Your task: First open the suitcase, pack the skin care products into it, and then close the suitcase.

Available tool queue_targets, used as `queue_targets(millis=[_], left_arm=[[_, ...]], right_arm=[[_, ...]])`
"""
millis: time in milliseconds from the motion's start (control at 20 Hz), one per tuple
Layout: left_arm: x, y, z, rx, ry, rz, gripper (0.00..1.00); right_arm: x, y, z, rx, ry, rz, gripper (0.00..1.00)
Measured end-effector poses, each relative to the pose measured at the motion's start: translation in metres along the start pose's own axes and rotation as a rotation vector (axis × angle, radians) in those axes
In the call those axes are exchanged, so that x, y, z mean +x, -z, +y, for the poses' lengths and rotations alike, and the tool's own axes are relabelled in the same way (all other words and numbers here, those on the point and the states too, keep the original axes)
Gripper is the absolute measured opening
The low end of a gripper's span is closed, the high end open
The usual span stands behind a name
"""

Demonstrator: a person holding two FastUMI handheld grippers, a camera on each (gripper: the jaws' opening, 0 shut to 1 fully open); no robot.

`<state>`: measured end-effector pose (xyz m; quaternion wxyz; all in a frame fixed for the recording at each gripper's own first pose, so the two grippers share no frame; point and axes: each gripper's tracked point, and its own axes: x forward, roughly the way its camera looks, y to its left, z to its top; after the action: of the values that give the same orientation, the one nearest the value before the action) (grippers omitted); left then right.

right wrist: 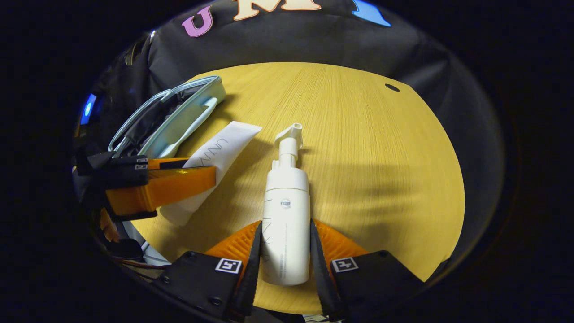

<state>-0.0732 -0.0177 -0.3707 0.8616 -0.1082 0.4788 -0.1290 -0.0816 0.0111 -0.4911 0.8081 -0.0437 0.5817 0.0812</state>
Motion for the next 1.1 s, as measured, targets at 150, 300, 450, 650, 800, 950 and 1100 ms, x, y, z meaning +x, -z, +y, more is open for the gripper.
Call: queue_targets(millis=[150,300,450,650,800,950,1100], left_arm=[[-0.011,-0.024,-0.006,-0.003,0.015,-0.036,0.01],[-0.031,-0.059,-0.002,0.002,0.013,-0.093,0.01],[-0.052,-0.089,0.02,-0.018,-0.011,-0.146,0.01],[-0.075,-0.107,0.086,-0.005,-0.11,-0.162,0.01],[-0.083,-0.098,0.145,-0.044,-0.194,-0.137,0.01],[-0.081,-0.071,0.197,-0.08,-0.259,-0.071,0.01],[-0.07,-0.042,0.236,-0.121,-0.304,-0.003,0.01]], right_arm=[[0.0,0.0,0.0,-0.003,0.005,-0.009,0.58],[-0.001,-0.001,0.001,-0.005,0.006,-0.013,0.58],[-0.001,-0.001,0.002,0.004,0.01,-0.015,0.54],[-0.003,0.0,0.002,0.016,0.016,-0.012,0.53],[-0.003,-0.001,0.001,0.024,0.024,-0.015,0.53],[-0.003,0.0,0.004,0.064,0.011,-0.022,0.53],[-0.007,-0.007,0.01,0.153,-0.014,-0.028,0.52]])
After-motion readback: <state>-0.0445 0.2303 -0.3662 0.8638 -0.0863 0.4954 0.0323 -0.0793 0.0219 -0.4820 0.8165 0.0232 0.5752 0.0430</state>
